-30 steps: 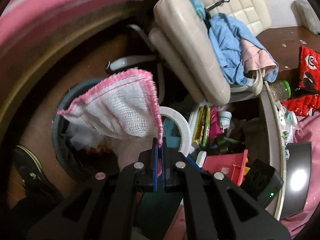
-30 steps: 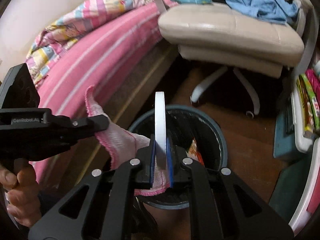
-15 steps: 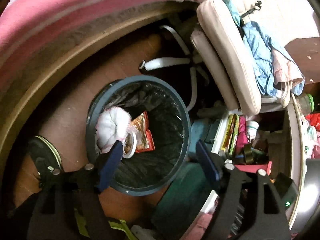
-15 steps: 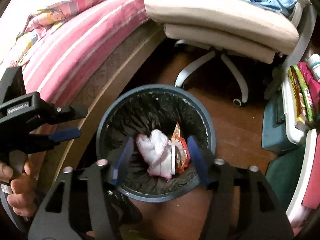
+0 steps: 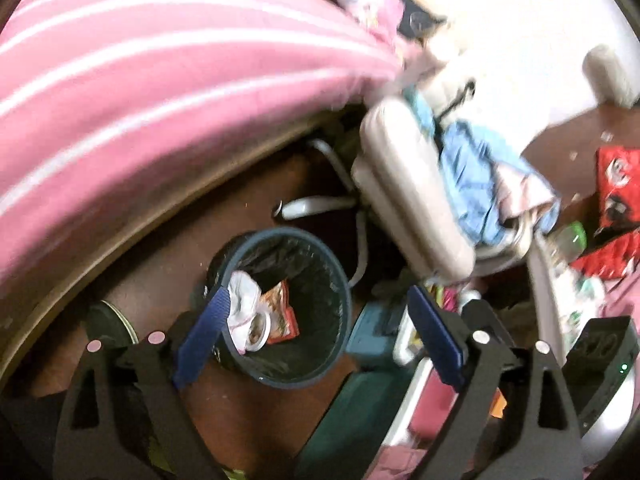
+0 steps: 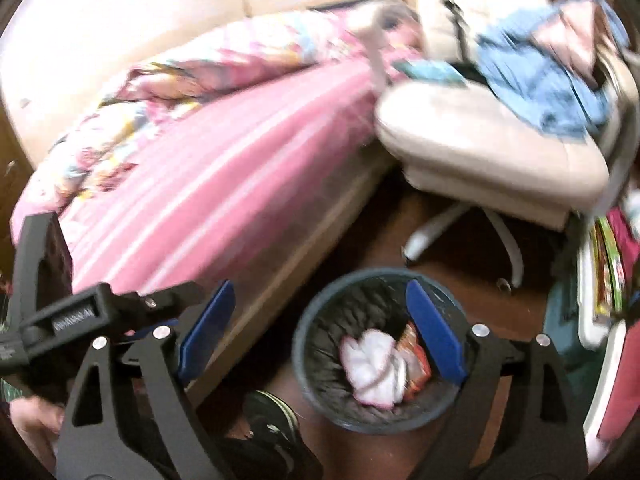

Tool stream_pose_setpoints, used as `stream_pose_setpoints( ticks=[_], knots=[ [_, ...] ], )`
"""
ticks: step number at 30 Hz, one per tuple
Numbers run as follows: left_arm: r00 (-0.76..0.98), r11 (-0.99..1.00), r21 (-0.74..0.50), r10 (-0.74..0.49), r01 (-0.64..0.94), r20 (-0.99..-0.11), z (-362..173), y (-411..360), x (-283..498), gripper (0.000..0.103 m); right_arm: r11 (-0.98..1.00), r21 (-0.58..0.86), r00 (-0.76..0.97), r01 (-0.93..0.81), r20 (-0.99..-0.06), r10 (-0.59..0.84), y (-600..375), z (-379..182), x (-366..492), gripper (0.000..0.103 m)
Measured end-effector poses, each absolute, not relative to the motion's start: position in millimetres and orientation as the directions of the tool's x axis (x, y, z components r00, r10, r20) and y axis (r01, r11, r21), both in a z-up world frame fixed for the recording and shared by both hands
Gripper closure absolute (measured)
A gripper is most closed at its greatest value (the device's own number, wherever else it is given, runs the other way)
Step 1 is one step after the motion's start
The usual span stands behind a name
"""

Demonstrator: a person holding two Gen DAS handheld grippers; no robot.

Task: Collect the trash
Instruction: 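Move both open tools back over the remaining trash on the bed, then grasp a white tissue with the left tool while the right tool grasps another white tissue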

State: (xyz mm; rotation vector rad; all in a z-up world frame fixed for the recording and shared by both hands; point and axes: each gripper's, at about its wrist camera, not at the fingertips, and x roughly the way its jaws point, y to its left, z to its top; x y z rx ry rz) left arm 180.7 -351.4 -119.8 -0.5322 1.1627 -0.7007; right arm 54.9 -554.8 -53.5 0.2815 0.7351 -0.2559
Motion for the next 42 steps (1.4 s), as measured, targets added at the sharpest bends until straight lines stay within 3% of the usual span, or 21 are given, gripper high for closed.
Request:
stream_pose_setpoints(
  ticks=[8, 13, 19, 27, 36, 42],
  knots=[
    [0.425, 0.591, -0.79, -0.765, 0.164, -0.484, -61.1, -245.1, 168.8, 0.015, 0.983, 0.136, 0.798, 0.127, -0.602, -0.02, -451.5, 10.9, 76.9, 0.012],
    [0.537, 0.595, -0.789, -0.72, 0.152, -0.439, -35.6, -173.2, 169.8, 0.014, 0.991, 0.134, 0.812, -0.011, -0.577, 0.087, -380.5, 29.4, 103.2, 0.011],
    [0.657, 0.674, -0.734, -0.591, 0.083, -0.468, -37.1, -76.8, 175.1, 0.013, 0.985, 0.115, 0.801, -0.131, -0.573, 0.173, -306.4, 29.8, 144.8, 0.01],
    [0.715, 0.714, -0.697, -0.451, -0.07, -0.533, -73.3, 33.4, 217.6, 0.013, 0.959, 0.066, 0.754, -0.276, -0.604, 0.259, -206.5, -20.1, 227.0, 0.01],
    [0.709, 0.798, -0.584, -0.327, -0.148, -0.625, -99.0, 91.8, 328.2, 0.013, 0.934, 0.029, 0.726, -0.357, -0.619, 0.298, -143.7, -88.2, 333.6, 0.01],
    [0.731, 0.774, -0.605, -0.302, -0.186, -0.612, -103.8, 117.1, 392.2, 0.013, 0.93, 0.089, 0.68, -0.357, -0.658, 0.325, -123.9, -112.7, 400.5, 0.01]
  ],
)
